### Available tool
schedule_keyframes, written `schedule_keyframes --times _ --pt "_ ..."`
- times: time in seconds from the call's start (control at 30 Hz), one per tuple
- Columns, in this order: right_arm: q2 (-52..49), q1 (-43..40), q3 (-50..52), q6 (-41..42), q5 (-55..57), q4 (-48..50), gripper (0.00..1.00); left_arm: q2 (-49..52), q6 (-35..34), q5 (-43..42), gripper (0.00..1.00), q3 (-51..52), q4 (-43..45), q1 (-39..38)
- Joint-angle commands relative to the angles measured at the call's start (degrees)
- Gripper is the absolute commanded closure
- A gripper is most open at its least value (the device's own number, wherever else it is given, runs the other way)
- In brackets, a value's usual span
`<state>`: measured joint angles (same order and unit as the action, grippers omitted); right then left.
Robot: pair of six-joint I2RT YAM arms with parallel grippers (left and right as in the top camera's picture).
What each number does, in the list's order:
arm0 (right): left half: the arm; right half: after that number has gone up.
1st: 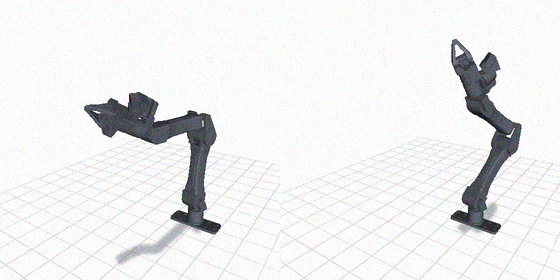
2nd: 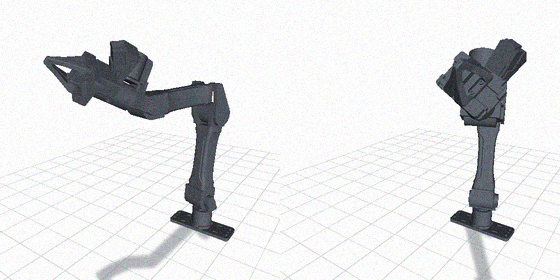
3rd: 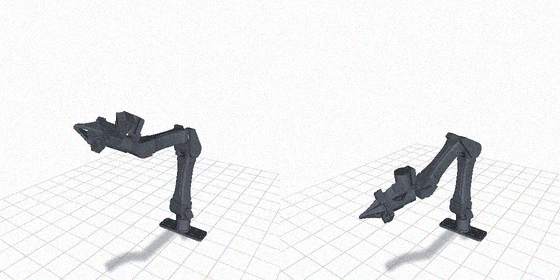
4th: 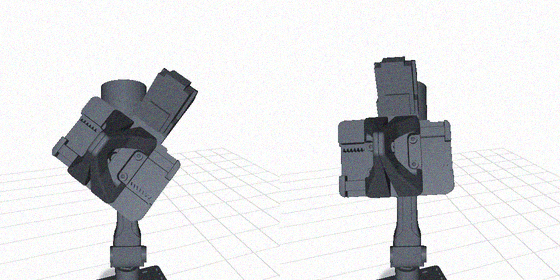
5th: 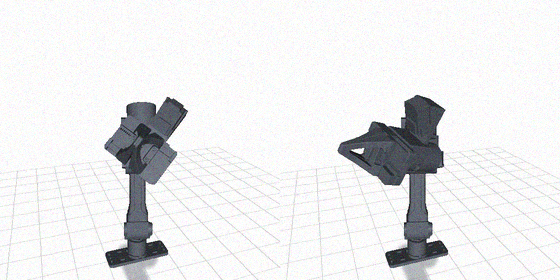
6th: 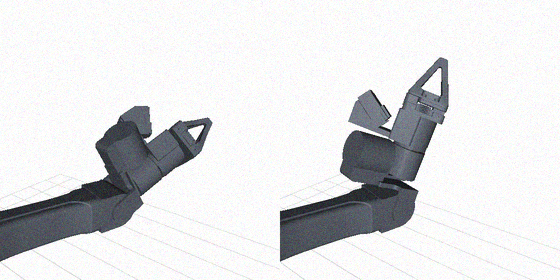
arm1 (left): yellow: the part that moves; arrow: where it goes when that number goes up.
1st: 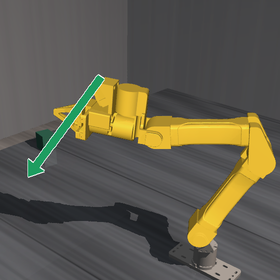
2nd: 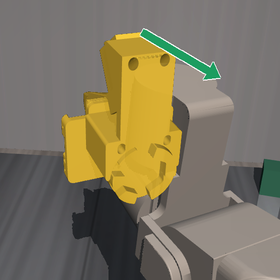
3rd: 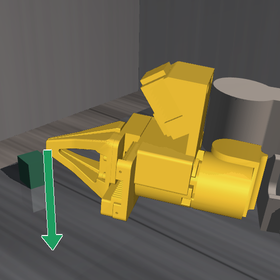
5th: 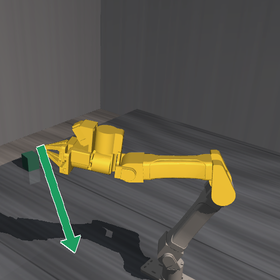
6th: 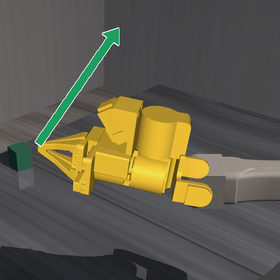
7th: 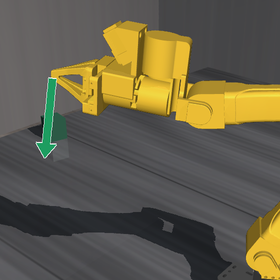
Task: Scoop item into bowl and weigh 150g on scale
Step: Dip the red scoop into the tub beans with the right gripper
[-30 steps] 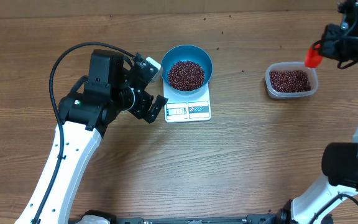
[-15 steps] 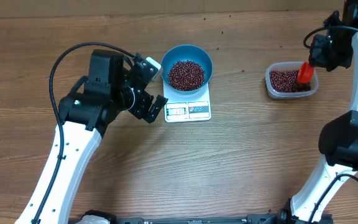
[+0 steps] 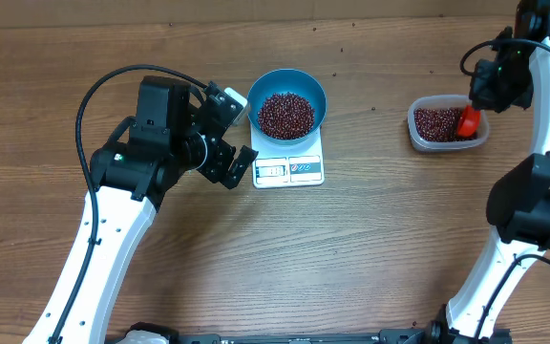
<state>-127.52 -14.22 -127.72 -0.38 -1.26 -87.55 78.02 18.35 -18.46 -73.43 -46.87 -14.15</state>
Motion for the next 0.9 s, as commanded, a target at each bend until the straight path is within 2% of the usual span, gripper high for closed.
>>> schedule_keyframes --times 0.0,0.4,0.6,0.87 --pt "-1.5 0.0 -0.9 0.3 -1.0 0.6 0.96 0.3 -0.4 -0.5 0.00 0.2 0.2 0.3" --pt "-2.7 0.0 -0.9 -3.2 -9.9 1.1 0.96 0.3 -0.4 -0.5 0.01 0.2 0.2 0.3" --pt "-3.6 0.0 -0.9 -8.5 -16.7 -0.6 0.96 0.3 -0.4 -0.5 0.00 0.2 0.2 0.3" --pt "-4.3 0.0 -0.5 -9.2 -17.5 -1.2 0.96 0.3 -0.4 -0.5 0.01 0.2 0.2 0.3"
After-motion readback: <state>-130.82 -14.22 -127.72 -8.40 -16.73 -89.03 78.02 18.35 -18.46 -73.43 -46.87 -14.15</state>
